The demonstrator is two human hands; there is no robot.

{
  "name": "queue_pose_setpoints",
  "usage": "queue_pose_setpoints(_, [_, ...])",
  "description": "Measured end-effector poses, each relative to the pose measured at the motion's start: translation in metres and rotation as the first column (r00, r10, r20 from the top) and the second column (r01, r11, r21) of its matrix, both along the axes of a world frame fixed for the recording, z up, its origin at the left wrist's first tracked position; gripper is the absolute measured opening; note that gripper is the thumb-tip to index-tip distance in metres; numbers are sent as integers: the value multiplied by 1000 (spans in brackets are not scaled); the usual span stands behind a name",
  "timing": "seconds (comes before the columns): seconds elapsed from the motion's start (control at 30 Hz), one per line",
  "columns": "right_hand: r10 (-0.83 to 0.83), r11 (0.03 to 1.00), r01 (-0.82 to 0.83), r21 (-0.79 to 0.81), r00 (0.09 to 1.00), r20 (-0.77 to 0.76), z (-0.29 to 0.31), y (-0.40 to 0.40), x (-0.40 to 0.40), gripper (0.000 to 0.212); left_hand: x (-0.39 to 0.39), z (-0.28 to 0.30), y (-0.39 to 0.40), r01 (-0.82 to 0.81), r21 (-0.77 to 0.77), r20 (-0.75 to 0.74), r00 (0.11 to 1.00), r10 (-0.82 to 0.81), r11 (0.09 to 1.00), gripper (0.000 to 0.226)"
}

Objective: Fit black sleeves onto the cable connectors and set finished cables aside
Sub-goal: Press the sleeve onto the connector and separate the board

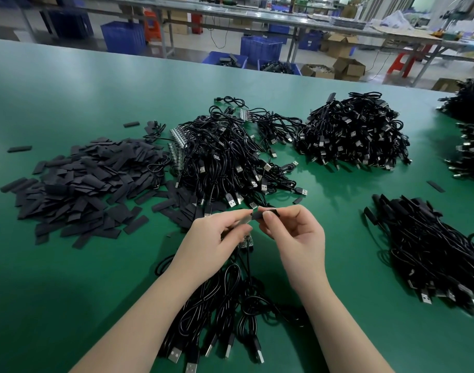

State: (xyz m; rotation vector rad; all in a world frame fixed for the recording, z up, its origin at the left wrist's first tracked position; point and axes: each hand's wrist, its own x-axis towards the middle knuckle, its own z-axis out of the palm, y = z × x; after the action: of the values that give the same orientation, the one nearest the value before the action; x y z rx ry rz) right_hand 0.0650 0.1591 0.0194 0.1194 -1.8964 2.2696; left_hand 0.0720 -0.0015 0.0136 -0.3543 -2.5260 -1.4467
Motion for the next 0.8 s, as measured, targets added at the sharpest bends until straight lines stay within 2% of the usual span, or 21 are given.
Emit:
queue_pose_setpoints(0.23, [21, 999, -20, 35, 999, -26, 1, 2, 0, 25, 0, -4, -3, 8, -91, -13, 1000, -10, 996, 36])
queue_pose_setpoints(0.37, [60, 998, -61, 19, 998, 9, 2, 6, -2, 13, -1, -4, -4, 19, -110, -40, 999, -23, 994, 36])
queue_pose_setpoints(0.47, [55, 998, -55, 31, 998, 15, 3, 7, -4, 12, 0, -3, -4, 25, -104, -60, 998, -31, 994, 35])
queue_pose_setpoints(0.63, [105, 991, -106, 81, 994, 15, 6, 8, -3, 29, -1, -6, -3, 12, -100, -50, 999, -17, 995, 37])
queue_pose_setpoints(0.8, [154, 988, -155, 10, 985, 71, 7, 9, -4, 15, 0, -5, -2, 25, -86, -35, 999, -29, 996, 44])
